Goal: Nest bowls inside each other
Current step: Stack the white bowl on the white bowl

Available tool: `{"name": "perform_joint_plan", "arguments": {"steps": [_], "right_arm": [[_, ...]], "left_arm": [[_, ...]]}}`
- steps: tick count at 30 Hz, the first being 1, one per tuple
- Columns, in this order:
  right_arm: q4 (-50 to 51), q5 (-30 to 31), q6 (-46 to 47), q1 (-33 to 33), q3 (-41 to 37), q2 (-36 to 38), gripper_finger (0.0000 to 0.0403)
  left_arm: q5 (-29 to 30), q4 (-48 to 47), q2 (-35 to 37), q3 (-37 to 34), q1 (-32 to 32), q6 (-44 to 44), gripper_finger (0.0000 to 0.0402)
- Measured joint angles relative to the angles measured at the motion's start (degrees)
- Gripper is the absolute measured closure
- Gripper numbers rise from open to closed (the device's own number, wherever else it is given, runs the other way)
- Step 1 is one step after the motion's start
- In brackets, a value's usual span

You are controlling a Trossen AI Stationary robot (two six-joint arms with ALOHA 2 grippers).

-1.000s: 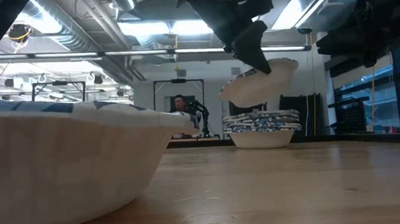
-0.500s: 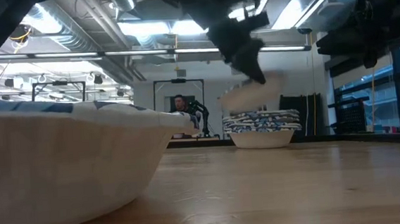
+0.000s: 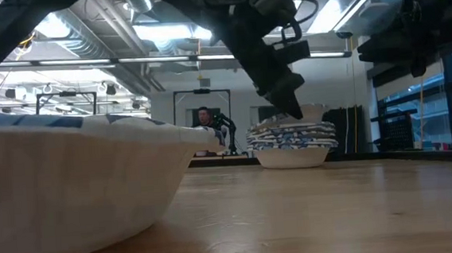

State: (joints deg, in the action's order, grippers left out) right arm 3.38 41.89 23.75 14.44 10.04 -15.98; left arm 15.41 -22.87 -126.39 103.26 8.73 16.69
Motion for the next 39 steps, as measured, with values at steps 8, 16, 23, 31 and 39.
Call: {"name": "perform_joint_plan", "arguments": {"steps": [8, 16, 23, 31, 39], "right_arm": [[0.5, 0.0, 0.0, 0.0, 0.0, 0.0, 0.0295], [0.9, 0.0, 0.0, 0.0, 0.0, 0.0, 0.0295], [0.9, 0.0, 0.0, 0.0, 0.0, 0.0, 0.0295], [0.8, -1.1, 0.0, 0.0, 0.0, 0.1, 0.0295], [1.0, -1.1, 0.5, 0.0, 0.0, 0.4, 0.0295]], "left_arm": [[0.7, 1.2, 0.2, 0.0, 0.0, 0.4, 0.0352], [-0.6, 1.6, 0.2, 0.0, 0.0, -1.3, 0.0264], [2.4, 3.2, 3.1, 0.0, 0.0, -0.9, 0.0252], [-5.6, -5.1, 12.8, 0.1, 1.7, -1.6, 0.0251], [-10.4, -15.7, 19.5, -1.4, 3.1, -5.4, 0.0251]]}}
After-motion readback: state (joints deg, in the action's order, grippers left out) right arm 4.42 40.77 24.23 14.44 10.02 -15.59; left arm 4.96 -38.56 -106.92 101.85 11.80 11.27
